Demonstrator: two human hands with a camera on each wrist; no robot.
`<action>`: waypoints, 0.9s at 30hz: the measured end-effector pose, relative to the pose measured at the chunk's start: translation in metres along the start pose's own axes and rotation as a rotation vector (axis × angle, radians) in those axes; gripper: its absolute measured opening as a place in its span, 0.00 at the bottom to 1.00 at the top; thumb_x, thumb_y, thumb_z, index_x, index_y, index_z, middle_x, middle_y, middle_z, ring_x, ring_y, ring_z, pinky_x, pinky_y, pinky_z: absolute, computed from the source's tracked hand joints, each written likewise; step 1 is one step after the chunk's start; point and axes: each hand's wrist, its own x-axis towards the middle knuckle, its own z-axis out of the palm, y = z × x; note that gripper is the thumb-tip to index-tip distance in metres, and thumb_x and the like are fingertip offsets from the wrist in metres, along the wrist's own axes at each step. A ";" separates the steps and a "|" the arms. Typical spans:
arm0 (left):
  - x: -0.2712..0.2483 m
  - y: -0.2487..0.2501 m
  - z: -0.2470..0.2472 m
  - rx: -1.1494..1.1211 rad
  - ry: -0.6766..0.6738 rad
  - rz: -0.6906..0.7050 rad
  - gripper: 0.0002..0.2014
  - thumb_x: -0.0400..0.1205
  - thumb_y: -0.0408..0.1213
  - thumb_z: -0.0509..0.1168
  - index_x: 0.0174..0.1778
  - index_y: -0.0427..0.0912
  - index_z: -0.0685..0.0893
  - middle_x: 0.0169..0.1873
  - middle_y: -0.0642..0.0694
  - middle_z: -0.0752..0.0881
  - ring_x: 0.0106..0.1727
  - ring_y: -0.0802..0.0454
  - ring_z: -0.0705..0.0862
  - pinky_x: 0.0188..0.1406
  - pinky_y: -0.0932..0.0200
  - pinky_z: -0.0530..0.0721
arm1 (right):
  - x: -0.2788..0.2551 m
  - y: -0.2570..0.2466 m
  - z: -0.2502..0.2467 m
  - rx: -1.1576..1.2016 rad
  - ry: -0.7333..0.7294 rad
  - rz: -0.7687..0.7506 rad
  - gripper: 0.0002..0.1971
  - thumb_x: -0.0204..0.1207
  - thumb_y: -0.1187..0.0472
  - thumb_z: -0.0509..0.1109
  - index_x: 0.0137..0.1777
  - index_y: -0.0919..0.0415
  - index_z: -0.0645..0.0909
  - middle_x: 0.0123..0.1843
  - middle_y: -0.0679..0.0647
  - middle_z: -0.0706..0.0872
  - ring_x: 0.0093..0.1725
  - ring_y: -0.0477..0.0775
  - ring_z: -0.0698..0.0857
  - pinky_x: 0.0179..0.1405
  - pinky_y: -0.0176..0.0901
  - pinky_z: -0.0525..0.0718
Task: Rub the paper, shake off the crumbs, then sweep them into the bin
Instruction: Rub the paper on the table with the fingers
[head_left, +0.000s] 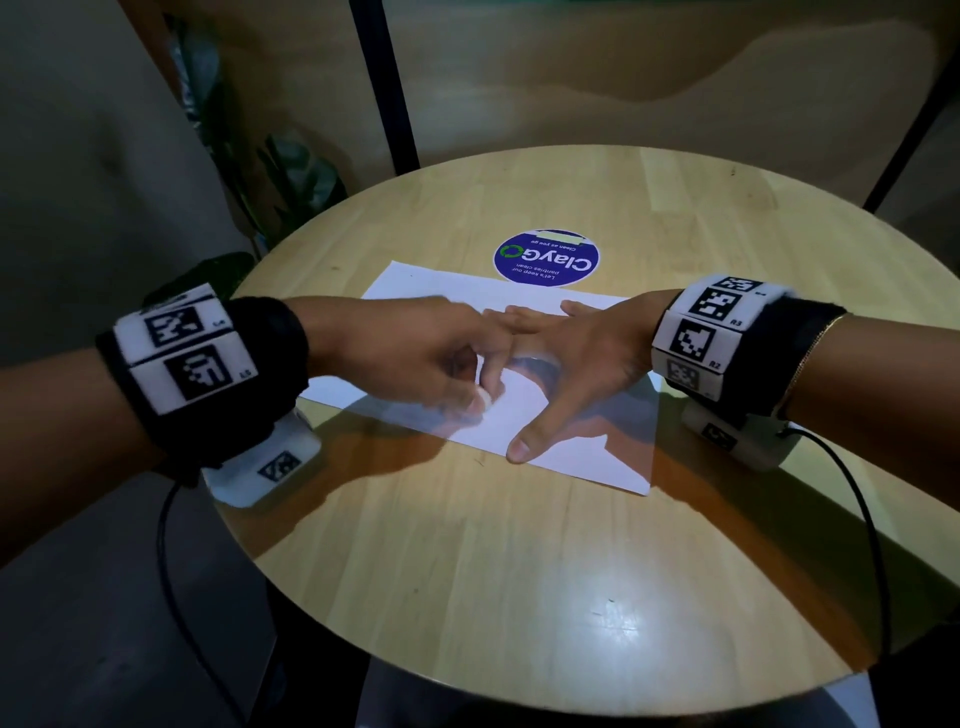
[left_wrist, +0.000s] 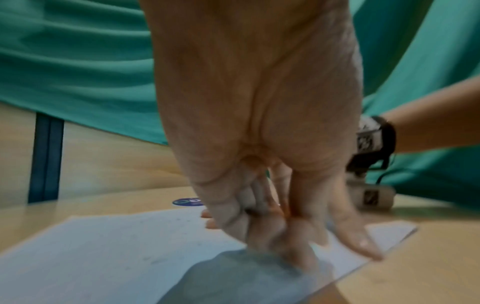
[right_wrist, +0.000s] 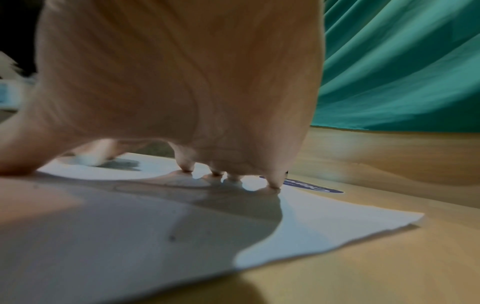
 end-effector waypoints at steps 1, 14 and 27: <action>-0.002 0.003 0.003 -0.017 -0.090 -0.003 0.06 0.89 0.37 0.75 0.48 0.48 0.87 0.35 0.52 0.92 0.34 0.61 0.87 0.39 0.71 0.80 | -0.001 -0.001 0.000 0.008 -0.002 0.005 0.50 0.56 0.11 0.71 0.78 0.09 0.53 0.92 0.32 0.31 0.87 0.34 0.25 0.89 0.66 0.31; 0.011 -0.015 -0.011 0.112 0.191 -0.077 0.03 0.87 0.41 0.75 0.49 0.53 0.88 0.42 0.52 0.96 0.39 0.64 0.90 0.43 0.62 0.81 | 0.002 -0.001 0.001 -0.045 0.027 0.005 0.67 0.53 0.08 0.68 0.89 0.24 0.37 0.93 0.31 0.32 0.89 0.36 0.28 0.89 0.68 0.33; 0.021 -0.002 0.005 -0.066 0.010 -0.037 0.05 0.87 0.36 0.77 0.48 0.43 0.87 0.44 0.42 0.97 0.42 0.46 0.94 0.48 0.54 0.90 | -0.002 -0.002 0.002 -0.002 0.029 0.013 0.56 0.58 0.12 0.72 0.86 0.27 0.55 0.93 0.33 0.34 0.90 0.36 0.30 0.90 0.63 0.32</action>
